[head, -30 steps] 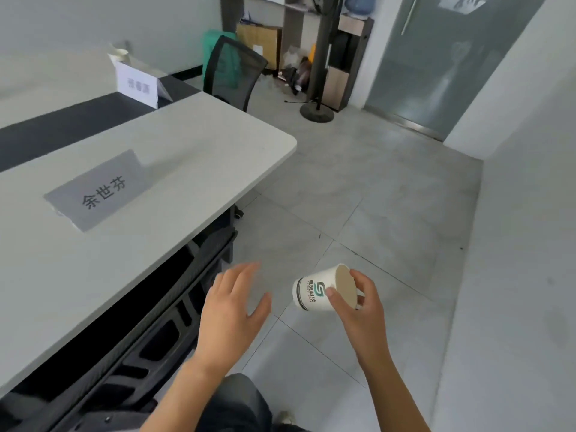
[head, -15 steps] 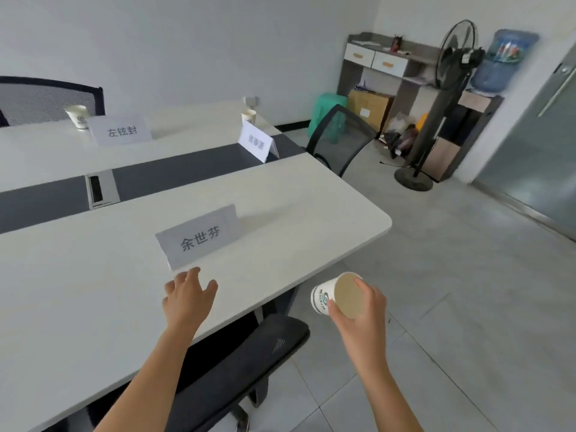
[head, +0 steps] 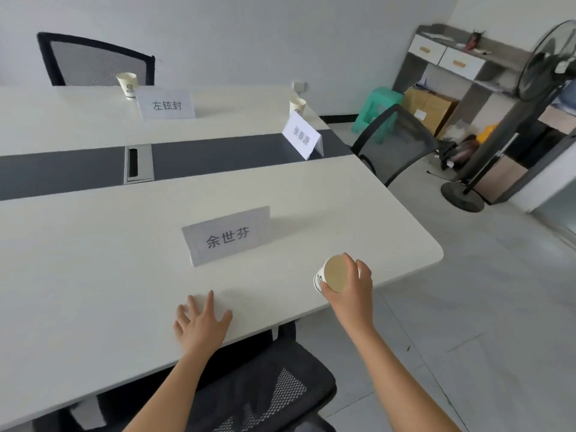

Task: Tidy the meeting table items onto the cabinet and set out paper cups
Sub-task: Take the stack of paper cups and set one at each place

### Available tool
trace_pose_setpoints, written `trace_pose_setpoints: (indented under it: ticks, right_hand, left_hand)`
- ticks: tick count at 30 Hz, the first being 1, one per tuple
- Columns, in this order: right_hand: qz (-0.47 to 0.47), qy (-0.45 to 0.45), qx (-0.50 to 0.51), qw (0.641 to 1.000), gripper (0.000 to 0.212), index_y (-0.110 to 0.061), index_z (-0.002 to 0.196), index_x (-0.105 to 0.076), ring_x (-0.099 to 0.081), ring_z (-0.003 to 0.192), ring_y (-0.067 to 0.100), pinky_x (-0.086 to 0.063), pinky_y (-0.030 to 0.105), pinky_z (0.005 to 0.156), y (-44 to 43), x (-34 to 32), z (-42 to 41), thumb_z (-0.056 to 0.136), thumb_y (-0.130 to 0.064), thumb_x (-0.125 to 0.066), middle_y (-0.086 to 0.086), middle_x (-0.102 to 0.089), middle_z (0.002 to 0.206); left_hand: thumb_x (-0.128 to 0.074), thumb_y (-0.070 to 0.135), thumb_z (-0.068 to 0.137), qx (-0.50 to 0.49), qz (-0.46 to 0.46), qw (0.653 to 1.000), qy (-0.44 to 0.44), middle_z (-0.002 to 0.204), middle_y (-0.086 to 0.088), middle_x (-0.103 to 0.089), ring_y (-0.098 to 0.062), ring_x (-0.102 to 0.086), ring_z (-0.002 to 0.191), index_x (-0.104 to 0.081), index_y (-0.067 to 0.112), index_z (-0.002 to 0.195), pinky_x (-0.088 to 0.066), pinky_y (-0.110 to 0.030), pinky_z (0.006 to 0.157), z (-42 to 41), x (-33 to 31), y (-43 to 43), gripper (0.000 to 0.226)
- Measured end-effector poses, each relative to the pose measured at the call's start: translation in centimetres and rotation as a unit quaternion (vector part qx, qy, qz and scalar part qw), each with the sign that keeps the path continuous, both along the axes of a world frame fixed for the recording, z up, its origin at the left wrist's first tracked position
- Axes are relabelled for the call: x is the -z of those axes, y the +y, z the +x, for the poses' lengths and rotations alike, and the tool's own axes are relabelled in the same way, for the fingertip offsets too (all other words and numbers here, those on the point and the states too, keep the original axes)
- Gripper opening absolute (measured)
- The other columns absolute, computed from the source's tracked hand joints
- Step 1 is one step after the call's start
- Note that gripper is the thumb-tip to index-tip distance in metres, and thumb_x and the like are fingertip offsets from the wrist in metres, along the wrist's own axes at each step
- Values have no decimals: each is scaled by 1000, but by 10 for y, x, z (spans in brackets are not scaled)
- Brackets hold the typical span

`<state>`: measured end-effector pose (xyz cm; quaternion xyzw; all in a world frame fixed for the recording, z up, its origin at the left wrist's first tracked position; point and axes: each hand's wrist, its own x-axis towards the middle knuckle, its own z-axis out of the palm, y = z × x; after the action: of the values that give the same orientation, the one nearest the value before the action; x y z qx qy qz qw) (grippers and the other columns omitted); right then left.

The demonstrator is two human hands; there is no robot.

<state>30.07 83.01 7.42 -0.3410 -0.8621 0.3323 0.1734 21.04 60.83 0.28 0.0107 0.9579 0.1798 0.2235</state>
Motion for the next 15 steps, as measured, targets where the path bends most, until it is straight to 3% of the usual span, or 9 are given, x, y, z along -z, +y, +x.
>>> trace_pose_setpoints:
  ticks: [8, 15]
  right_hand:
    - [-8, -12, -79, 997, 66, -21, 134, -34, -34, 125, 31, -41, 36, 88, 56, 0, -86, 77, -21, -67, 11, -28, 142]
    - [-12, -14, -133, 991, 65, -17, 133, -35, -35, 123, 32, -42, 38, 90, 102, 5, -137, 76, -21, -67, 12, -30, 140]
  left_hand:
    - [-25, 63, 86, -43, -69, 996, -29, 151, -17, 22, -39, 21, 138, 10, 33, 142, 4, -55, 111, -1, 11, 31, 73]
    - [-20, 67, 85, -78, -92, 992, -26, 151, -14, 25, -35, 23, 138, 17, 34, 141, 7, -53, 112, 0, 17, 39, 74]
